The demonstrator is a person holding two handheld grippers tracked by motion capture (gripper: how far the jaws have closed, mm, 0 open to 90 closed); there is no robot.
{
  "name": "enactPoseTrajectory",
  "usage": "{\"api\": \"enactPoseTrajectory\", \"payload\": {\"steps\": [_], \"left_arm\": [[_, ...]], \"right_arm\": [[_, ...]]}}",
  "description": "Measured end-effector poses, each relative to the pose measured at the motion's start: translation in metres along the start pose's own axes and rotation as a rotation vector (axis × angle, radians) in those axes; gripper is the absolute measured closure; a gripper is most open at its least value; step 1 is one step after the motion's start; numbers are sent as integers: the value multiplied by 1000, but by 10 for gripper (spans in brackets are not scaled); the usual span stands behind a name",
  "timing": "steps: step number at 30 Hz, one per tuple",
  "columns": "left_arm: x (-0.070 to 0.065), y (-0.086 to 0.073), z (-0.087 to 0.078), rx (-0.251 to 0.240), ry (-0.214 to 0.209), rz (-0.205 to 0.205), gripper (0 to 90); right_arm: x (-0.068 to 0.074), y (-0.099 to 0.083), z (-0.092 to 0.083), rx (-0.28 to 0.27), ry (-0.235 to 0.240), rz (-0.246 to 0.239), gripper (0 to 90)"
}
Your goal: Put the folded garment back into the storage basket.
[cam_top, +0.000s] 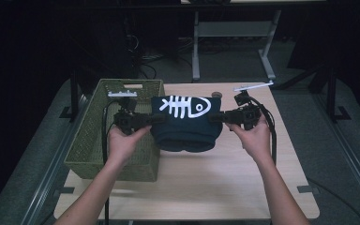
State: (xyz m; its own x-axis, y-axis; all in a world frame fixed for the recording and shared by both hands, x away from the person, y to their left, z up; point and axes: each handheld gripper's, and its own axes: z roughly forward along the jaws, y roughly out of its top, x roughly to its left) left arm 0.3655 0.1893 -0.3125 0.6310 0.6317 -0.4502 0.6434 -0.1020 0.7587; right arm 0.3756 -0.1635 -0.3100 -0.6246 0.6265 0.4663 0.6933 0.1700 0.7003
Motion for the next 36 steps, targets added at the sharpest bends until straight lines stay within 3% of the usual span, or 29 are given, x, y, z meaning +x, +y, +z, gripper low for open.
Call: {"api": "enactPoseTrajectory", "payload": {"steps": [36], "left_arm": [[55,-3,-82,-24,94,-64,704]], "right_arm": [[54,44,79,53,55,-58,710]]}}
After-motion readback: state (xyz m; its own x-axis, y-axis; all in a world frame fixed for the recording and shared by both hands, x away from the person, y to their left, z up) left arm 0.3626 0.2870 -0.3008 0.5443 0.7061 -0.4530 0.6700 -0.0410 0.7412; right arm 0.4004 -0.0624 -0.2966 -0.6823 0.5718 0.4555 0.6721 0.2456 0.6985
